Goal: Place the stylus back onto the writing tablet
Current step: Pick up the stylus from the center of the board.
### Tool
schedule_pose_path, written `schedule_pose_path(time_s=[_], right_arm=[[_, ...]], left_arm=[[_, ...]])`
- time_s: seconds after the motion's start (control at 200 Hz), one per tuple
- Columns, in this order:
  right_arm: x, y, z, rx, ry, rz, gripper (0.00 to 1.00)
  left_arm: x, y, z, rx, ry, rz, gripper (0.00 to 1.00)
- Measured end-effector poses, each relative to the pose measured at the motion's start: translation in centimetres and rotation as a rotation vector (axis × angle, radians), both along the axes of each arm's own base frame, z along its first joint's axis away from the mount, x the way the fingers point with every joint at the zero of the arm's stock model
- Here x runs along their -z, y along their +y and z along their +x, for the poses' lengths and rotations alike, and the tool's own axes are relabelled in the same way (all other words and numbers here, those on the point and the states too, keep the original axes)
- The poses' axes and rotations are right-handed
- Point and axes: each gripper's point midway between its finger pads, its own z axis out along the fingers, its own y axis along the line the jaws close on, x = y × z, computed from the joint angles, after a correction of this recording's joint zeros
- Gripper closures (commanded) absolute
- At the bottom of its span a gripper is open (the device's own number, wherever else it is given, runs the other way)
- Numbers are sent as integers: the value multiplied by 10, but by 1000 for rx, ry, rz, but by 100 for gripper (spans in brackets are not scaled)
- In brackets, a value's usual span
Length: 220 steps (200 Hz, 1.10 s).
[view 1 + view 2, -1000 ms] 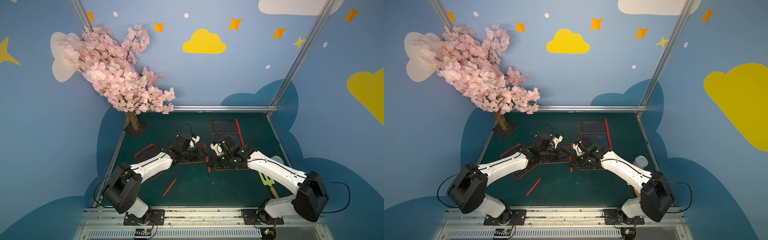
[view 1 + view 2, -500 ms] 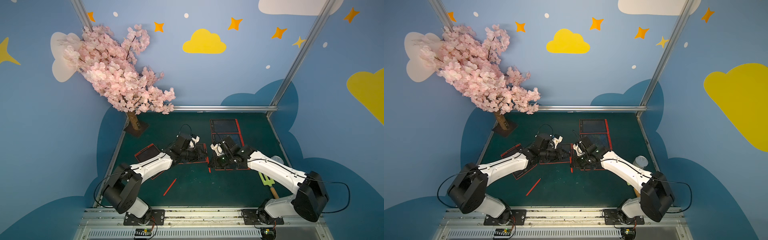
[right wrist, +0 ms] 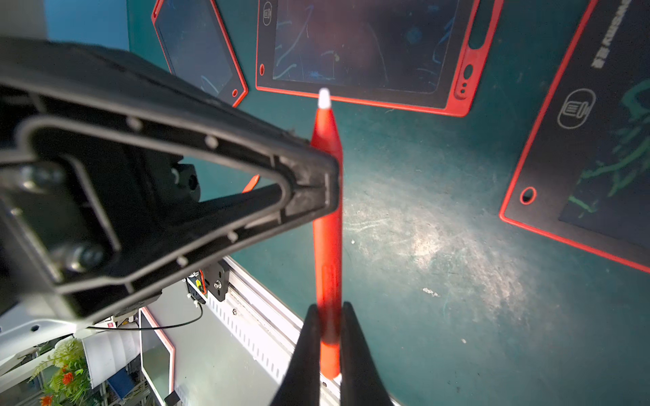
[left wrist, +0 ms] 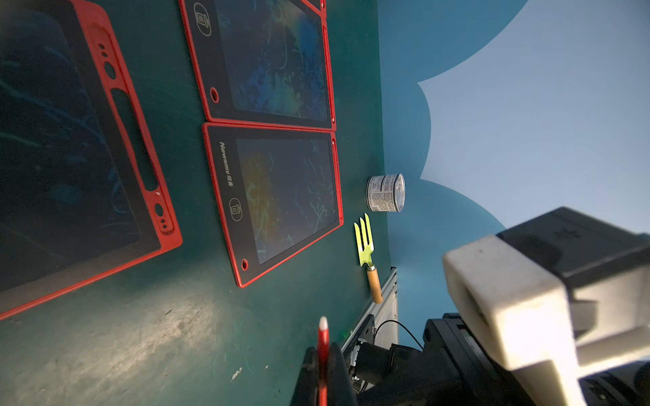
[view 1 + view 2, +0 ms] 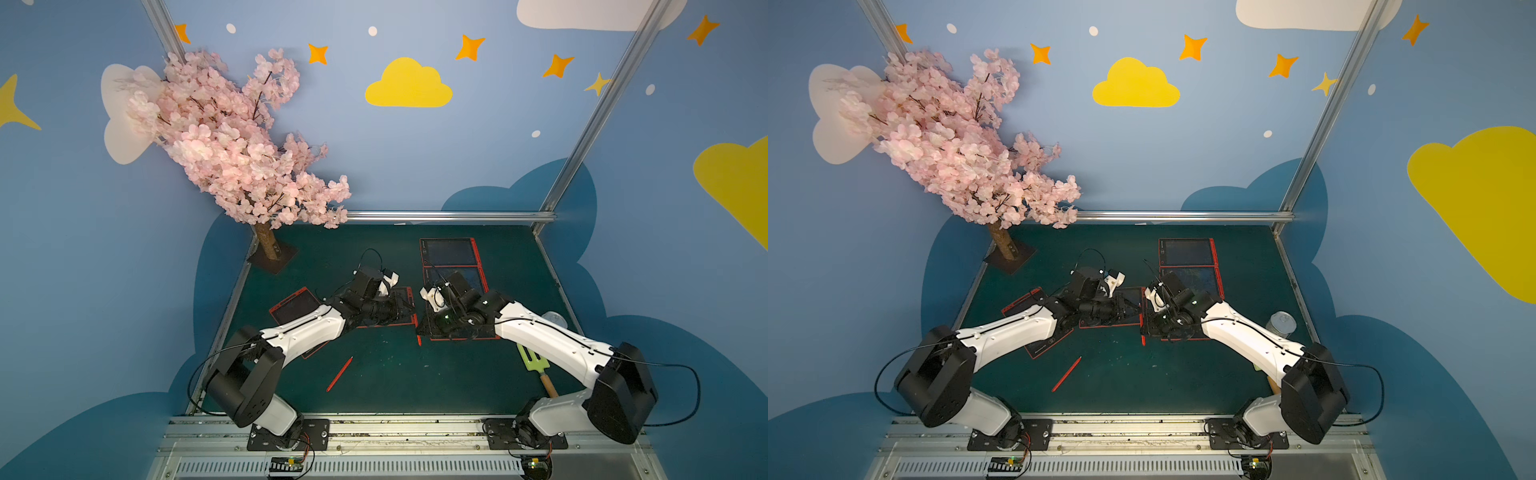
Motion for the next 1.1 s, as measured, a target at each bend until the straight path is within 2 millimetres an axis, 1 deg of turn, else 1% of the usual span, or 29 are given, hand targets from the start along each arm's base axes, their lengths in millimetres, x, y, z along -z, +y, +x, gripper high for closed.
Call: schedule_pose_path(time_s=[0.24,0.466,0.596,0.681,0.871,1.001,1.101], right_arm=[[1,-2,0,1,-3,-9,85],[-1,-2,1,-1,-5,-10,92],[-2,-1,1,-1,-7,-10,94],[-2,-2,1,-1,-7,-11,94],[1,-7,5,16,-17,-32,94],[1,-10,7,25,-17,-40,94],[2,-13,9,27,-17,-46,93]], left_arm=[[0,0,0,2,4,-2,97],[0,0,-1,4,5,-5,97],[-1,0,-1,5,7,-7,94],[-1,0,0,3,8,-9,87],[-1,4,2,-10,29,-25,64],[3,17,6,-34,29,-10,52],[-3,33,5,-49,-6,10,41]])
